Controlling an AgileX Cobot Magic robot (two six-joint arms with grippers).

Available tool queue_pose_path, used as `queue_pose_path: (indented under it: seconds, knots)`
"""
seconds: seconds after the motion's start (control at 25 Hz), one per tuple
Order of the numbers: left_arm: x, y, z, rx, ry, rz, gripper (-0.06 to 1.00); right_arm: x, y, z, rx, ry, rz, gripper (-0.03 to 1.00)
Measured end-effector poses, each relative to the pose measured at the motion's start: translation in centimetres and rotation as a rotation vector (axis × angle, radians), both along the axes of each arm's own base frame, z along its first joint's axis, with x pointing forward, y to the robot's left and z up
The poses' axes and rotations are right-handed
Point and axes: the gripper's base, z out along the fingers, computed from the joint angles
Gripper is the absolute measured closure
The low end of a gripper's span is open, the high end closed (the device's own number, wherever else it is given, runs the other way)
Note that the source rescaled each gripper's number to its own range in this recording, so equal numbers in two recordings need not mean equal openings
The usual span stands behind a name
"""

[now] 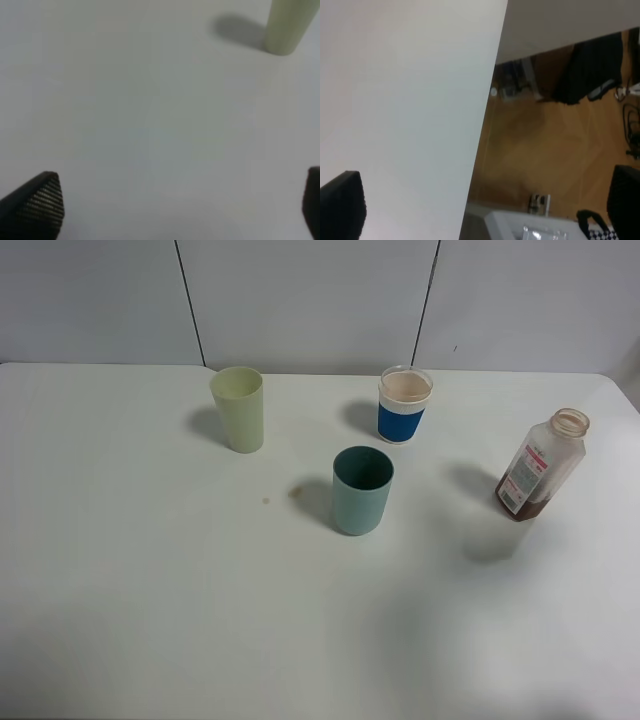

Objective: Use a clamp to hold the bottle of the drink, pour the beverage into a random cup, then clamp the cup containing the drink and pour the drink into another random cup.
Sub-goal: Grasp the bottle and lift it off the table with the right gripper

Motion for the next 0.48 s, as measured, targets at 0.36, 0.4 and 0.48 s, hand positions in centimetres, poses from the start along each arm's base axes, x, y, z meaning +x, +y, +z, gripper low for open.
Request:
queue_pose_path:
  seconds: [0.36,0.4,0.48]
  knots:
    - [0.0,0.0,0.0,0.0,0.0,0.0,0.05,1.7,0.7,-0.7,0.077,-0.083,0.069,0.01]
    - [0.0,0.0,0.0,0.0,0.0,0.0,0.05,1.9,0.6,-1.4,0.1,-0.073,0.056,0.01]
    - [0.0,0.0,0.0,0.0,0.0,0.0,0.05,2.2,0.5,-2.8,0.143,-0.041,0.033,0.01]
